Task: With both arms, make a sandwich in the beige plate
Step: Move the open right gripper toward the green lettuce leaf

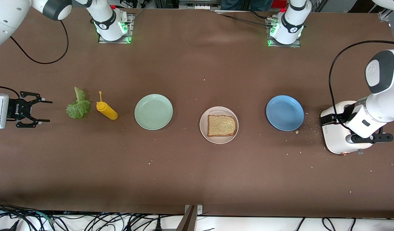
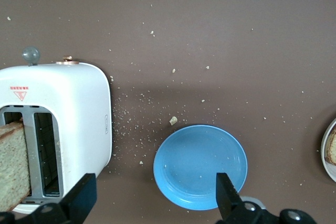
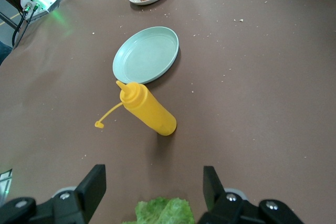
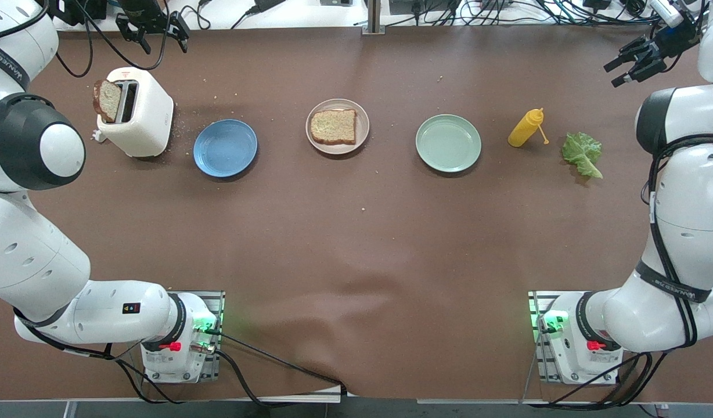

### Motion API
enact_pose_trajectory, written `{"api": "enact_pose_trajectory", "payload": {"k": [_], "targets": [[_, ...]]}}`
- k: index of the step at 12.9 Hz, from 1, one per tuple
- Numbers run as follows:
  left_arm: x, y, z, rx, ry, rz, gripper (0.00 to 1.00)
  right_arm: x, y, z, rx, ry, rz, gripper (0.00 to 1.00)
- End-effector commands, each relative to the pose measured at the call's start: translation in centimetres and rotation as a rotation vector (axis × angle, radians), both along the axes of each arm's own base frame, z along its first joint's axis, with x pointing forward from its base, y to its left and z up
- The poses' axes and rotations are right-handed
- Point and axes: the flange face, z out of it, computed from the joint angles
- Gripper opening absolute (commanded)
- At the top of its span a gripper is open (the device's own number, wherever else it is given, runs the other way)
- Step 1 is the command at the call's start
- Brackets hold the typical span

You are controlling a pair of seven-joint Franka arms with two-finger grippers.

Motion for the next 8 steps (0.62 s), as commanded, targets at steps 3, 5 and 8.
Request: {"api": "enact_pose_trajectory", "payload": {"k": [3,5,8], "targets": [[-0.1,0.0,0.3,0.035,0.0,0.0,1.0,0.1,1.7,1.5,-0.035,0.039,0.009,0.83],[-0.1,0.0,0.2,0.035,0.001,0.002,1.0,0.2,2.0,1.6,-0.036,0.065,-0.027,0.83],[-0.1,0.0,0.2,0.035,0.001,0.002,1.0,0.6,3.5,3.6,-0.081,0.14,-0.129,0.84]]}}
